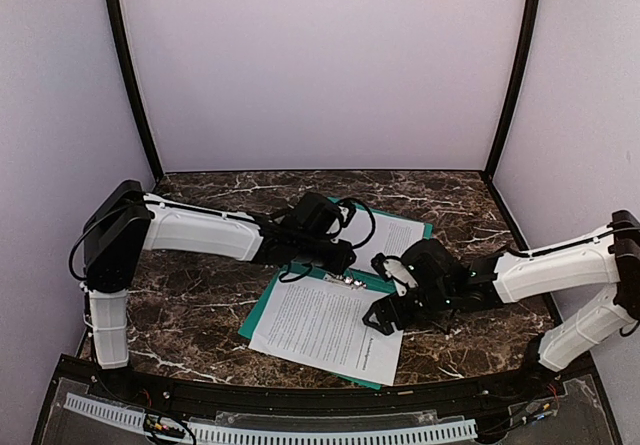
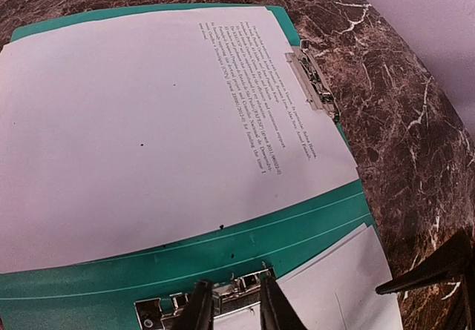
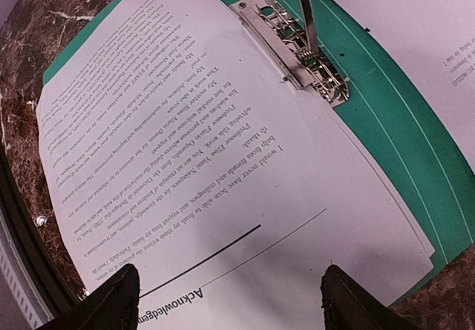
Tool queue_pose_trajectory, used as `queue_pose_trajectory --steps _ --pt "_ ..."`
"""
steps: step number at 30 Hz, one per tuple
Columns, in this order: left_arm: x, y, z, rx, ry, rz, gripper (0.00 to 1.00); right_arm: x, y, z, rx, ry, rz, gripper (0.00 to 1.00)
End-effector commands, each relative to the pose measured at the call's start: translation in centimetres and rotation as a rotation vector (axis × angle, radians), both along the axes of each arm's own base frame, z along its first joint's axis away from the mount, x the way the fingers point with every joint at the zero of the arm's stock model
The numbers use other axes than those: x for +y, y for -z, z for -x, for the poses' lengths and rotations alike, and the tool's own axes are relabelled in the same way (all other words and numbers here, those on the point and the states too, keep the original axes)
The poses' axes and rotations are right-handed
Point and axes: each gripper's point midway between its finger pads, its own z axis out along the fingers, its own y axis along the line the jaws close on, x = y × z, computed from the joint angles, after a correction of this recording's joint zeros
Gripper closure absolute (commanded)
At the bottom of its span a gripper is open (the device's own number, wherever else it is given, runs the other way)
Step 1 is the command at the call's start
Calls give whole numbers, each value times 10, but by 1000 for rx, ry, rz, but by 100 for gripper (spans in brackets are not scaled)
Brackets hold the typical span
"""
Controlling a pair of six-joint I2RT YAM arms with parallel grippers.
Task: Put the files into the folder
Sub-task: Adjust the spring clip on the folder.
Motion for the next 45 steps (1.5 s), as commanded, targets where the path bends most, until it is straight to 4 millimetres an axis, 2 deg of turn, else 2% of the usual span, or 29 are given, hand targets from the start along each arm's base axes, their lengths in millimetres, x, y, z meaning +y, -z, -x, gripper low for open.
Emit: queue_pose_trajectory --steps 1,4,8,9,12,16,18,19,20,21,22,23,24,25,26,29,35,40,45 --pt "2 -33 1 -40 12 24 75 -7 -8 -10 -17 55 -52 18" --pt "2 -34 4 -34 27 28 69 -7 -12 -14 -29 66 -66 18" --pt "11 -41 10 -54 34 29 54 -4 -11 -19 -34 70 -61 18" --pt "13 -52 10 -74 33 45 48 -4 -12 -20 -34 71 -61 18" --pt "32 -61 18 -113 30 30 39 -4 -12 -22 -30 82 -57 18" --pt "64 -57 33 -119 26 -27 30 -11 -14 -26 -19 110 -42 16" --pt "79 -48 47 -84 37 -55 28 -15 -16 -31 -12 127 -40 15" --pt "90 -34 57 -44 39 -83 27 -16 -17 -34 -10 134 -39 14" --pt "93 -39 66 -27 60 -60 27 -18 -17 -38 -9 144 -40 14" --pt "102 -25 76 7 65 -75 27 -19 -19 -42 -8 153 -46 14" --pt "101 -29 89 41 110 -37 26 -20 -19 -47 -2 158 -51 13" --pt "107 -17 101 80 126 -42 26 -21 -20 -52 1 169 -54 13" --pt "107 -20 112 104 163 -9 26 -20 -20 -58 8 170 -61 13" --pt "112 -11 124 141 188 -6 26 -21 -18 -63 14 174 -63 13" --pt "114 -13 129 144 201 7 26 -20 -17 -67 20 174 -65 13" --pt "123 1 147 189 240 5 26 -17 -6 -76 46 169 -63 14" --pt "129 16 154 212 237 -11 26 -16 13 -82 94 174 -63 15" --pt "126 17 155 216 253 -12 26 -21 26 -82 123 186 -46 15" --pt "126 25 169 276 306 -42 26 -28 33 -82 138 193 -28 16"
